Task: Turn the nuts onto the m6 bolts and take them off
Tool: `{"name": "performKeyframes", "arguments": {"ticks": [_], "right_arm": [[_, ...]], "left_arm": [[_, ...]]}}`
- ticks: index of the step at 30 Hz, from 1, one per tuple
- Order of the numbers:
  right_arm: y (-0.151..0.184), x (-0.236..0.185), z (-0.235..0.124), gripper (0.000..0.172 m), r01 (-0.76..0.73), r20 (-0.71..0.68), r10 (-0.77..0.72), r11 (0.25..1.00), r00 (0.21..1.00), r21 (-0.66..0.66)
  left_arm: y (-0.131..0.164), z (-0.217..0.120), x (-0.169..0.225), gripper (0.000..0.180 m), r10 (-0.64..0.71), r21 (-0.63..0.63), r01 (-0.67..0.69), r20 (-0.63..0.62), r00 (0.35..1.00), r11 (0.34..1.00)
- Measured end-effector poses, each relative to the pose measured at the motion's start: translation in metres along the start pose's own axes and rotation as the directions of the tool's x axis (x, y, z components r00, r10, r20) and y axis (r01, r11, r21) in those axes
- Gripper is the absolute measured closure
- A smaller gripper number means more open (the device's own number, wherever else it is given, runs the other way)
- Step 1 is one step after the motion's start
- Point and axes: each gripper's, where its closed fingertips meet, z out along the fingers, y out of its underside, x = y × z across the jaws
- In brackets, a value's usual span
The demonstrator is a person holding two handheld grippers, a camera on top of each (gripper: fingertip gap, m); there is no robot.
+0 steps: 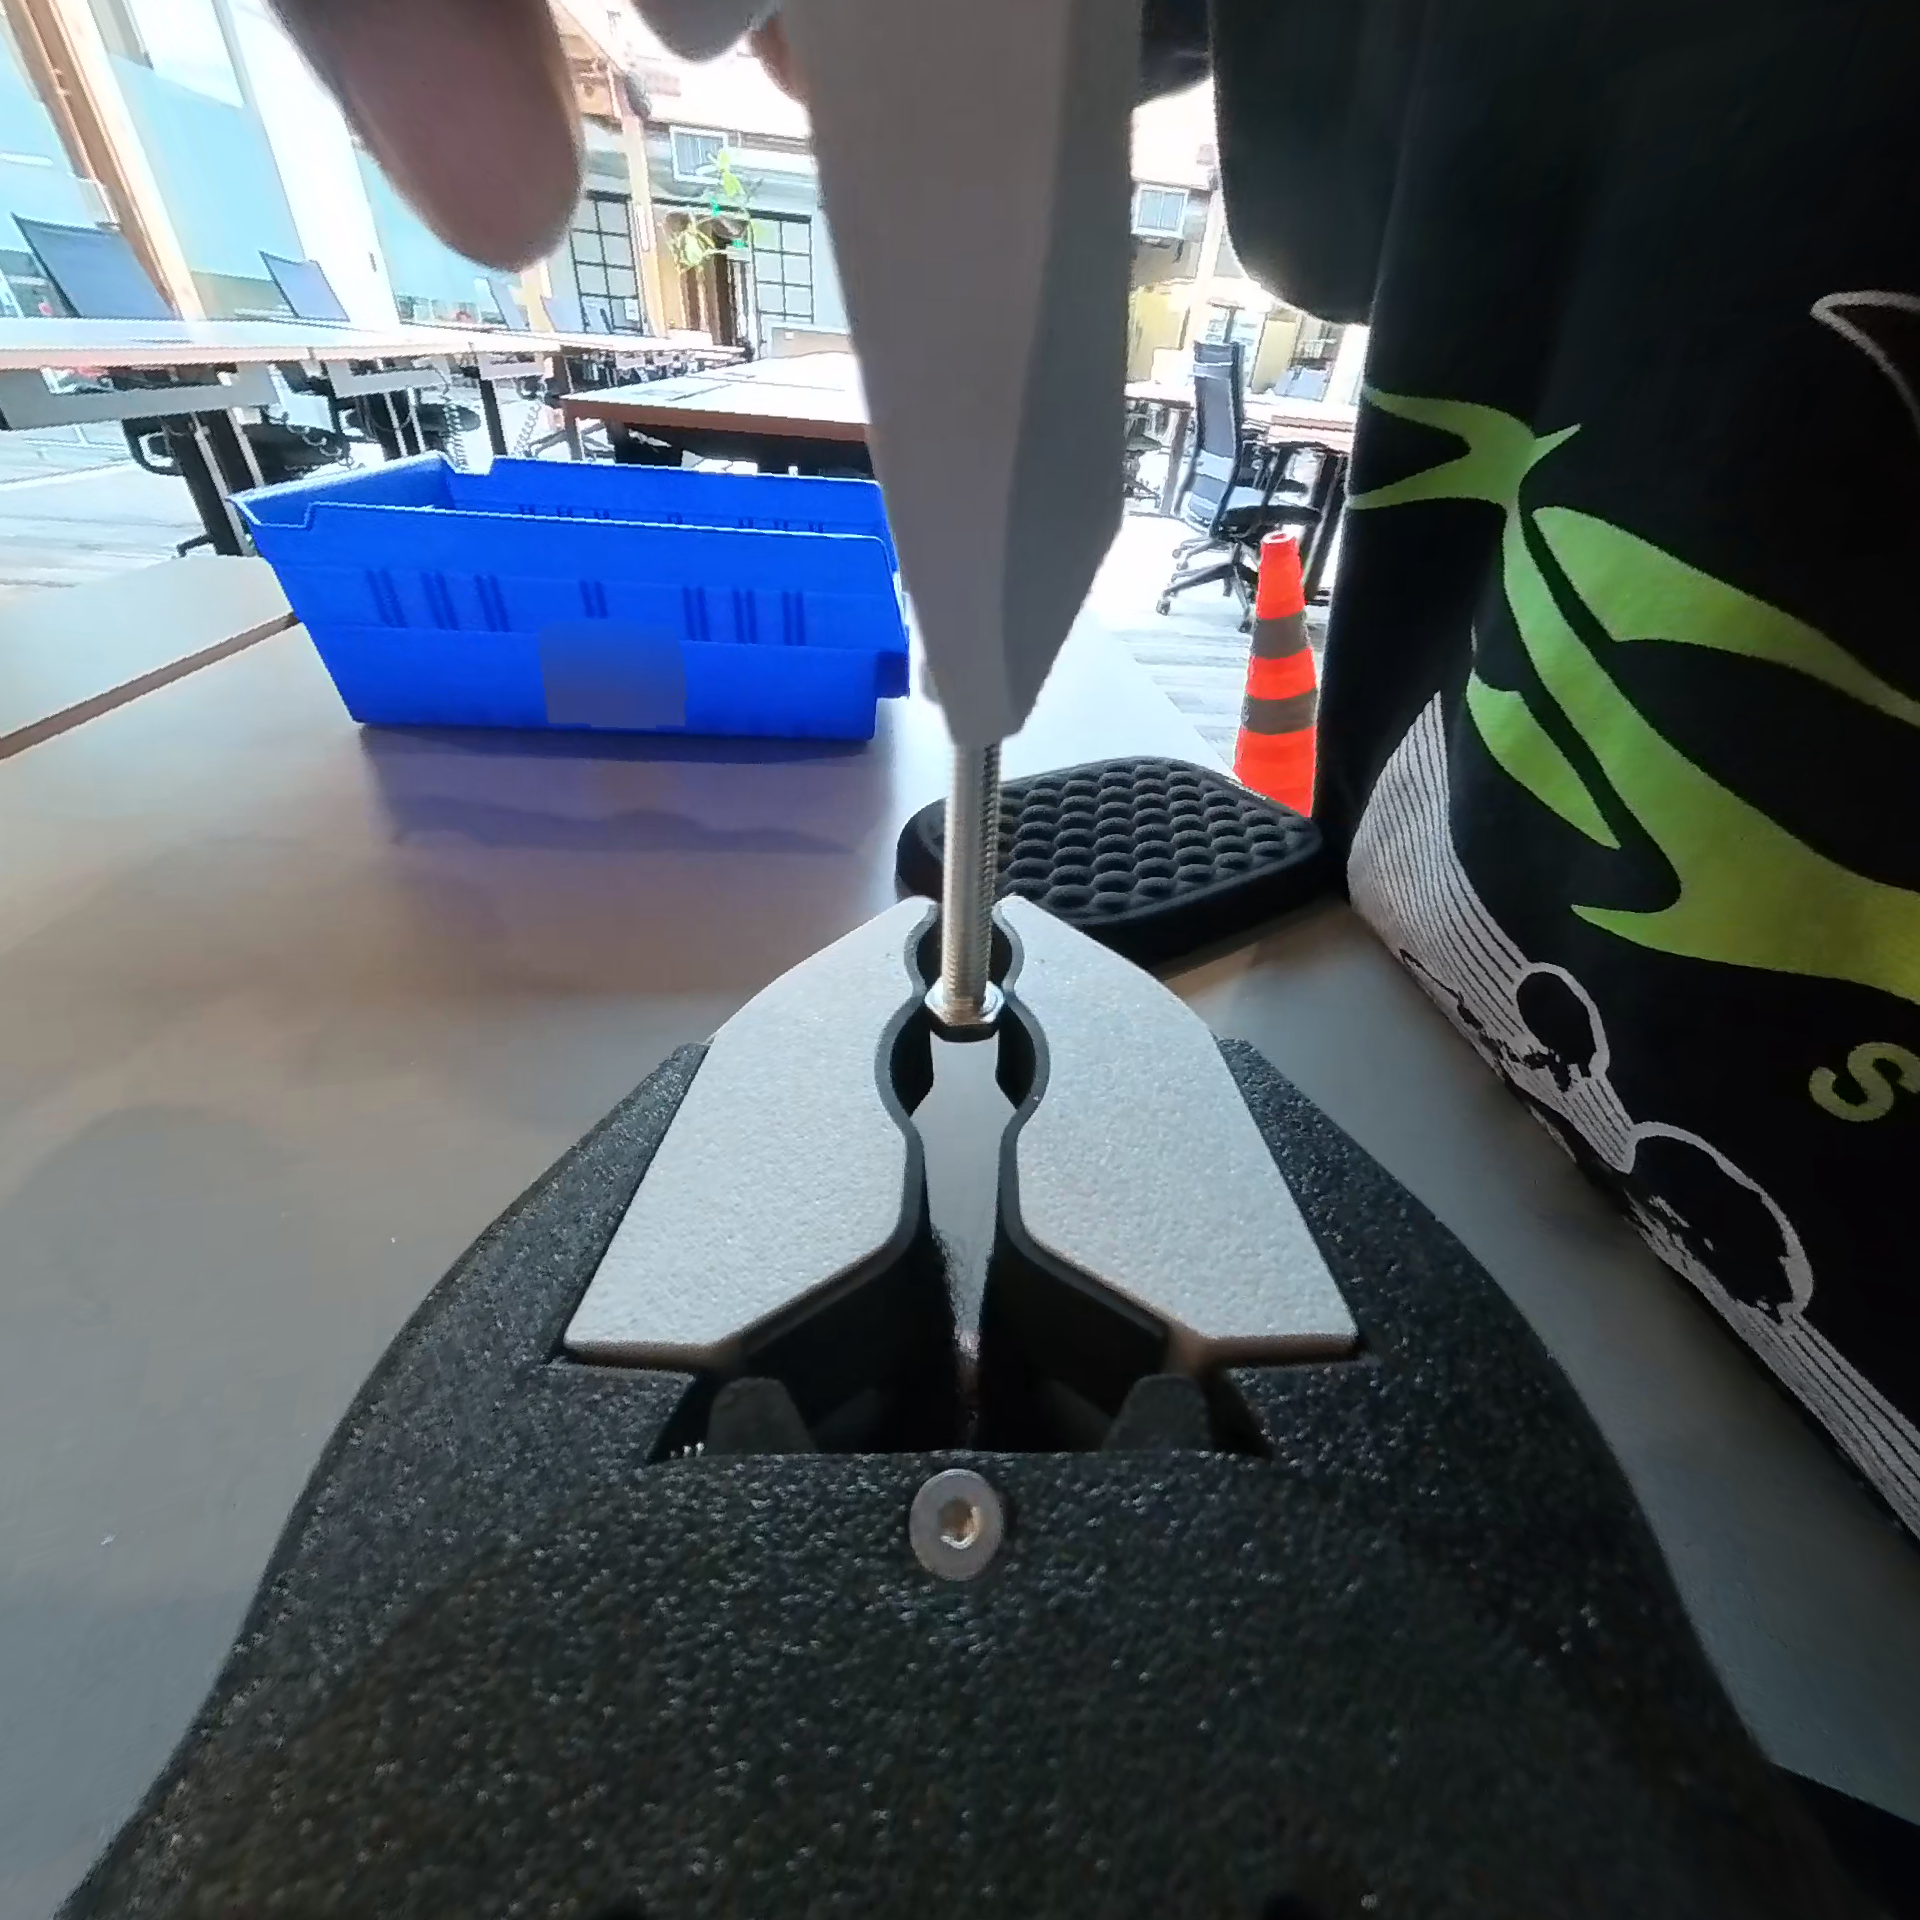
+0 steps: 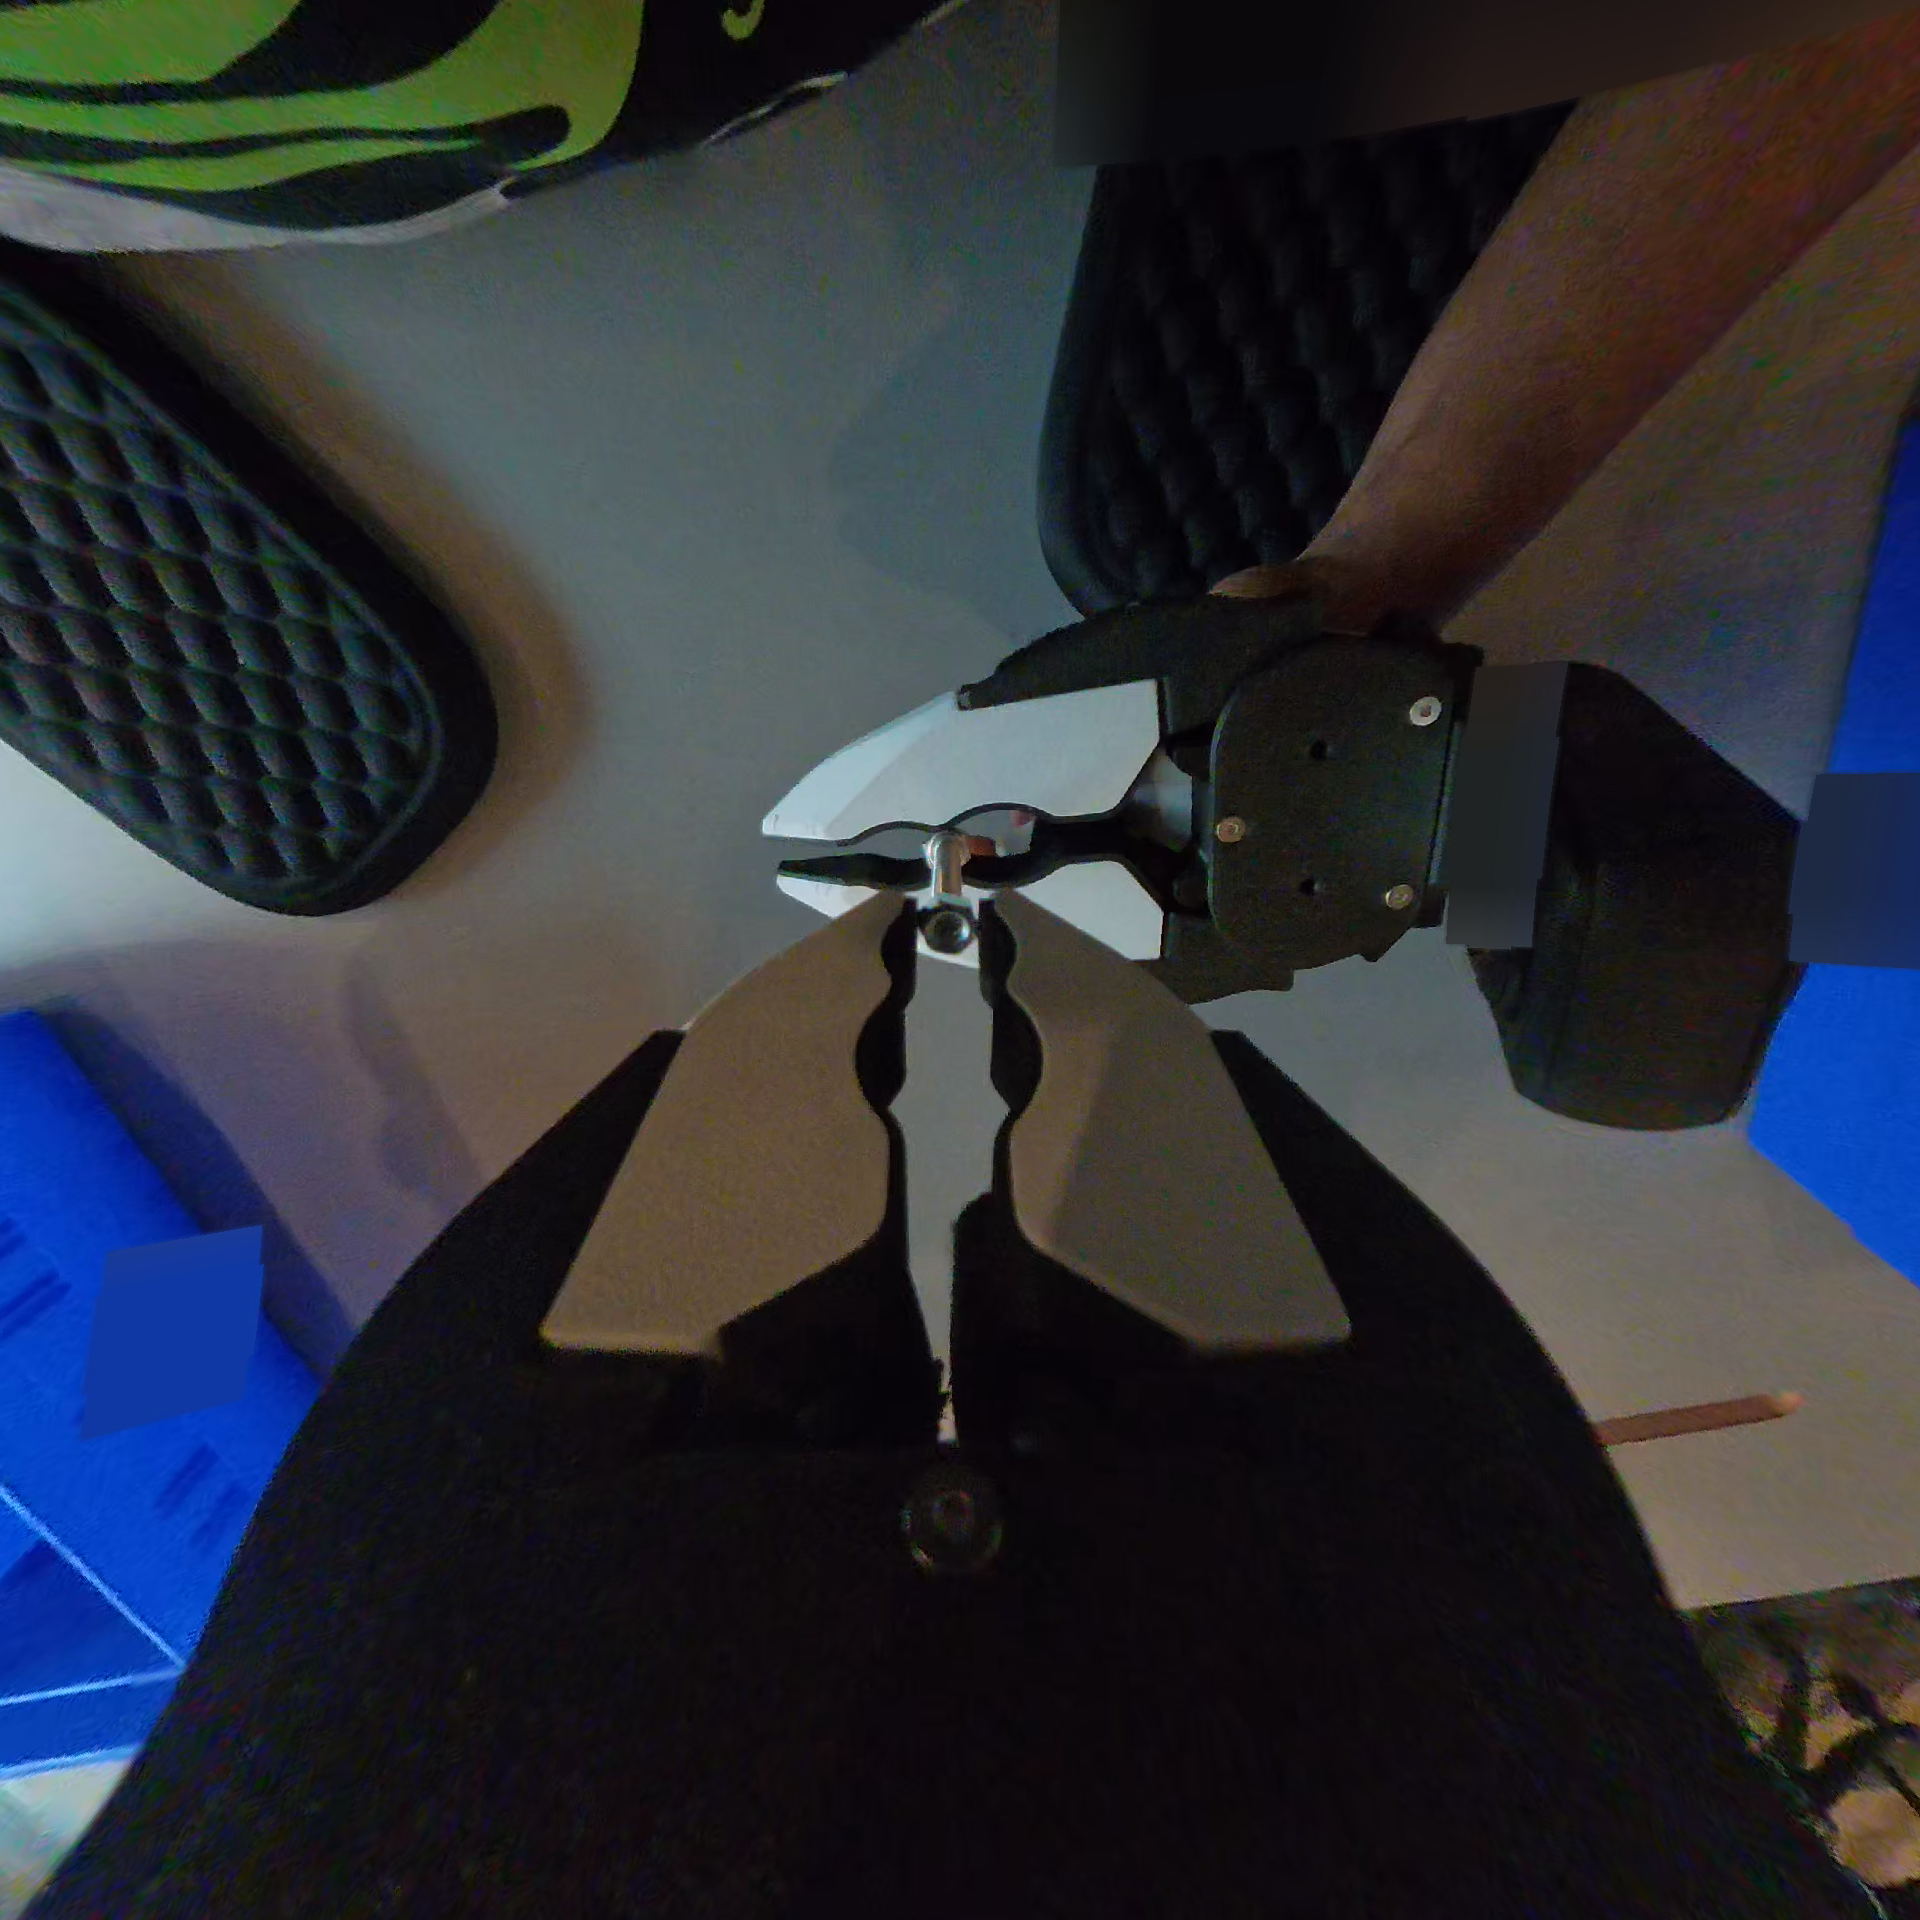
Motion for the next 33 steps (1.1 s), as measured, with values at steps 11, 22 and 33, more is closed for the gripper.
{"name": "performKeyframes", "arguments": {"ticks": [11,22,33], "right_arm": [[0.006,0.011,-0.001,0.162,-0.303,-0.098,0.304,0.953,0.948,0.017],[0.014,0.003,0.001,0.148,-0.736,-0.179,0.728,0.677,0.661,0.035],[-0.002,-0.008,-0.008,0.146,-0.046,-0.021,0.046,0.999,0.999,-0.018]], "left_arm": [[-0.002,-0.001,-0.008,0.174,-0.012,0.018,0.011,0.063,0.998,1.0],[0.001,-0.001,-0.017,0.174,-0.017,-0.008,0.018,0.137,0.99,1.0],[0.003,0.003,-0.005,0.174,0.005,-0.036,-0.004,0.047,0.999,0.999]]}}
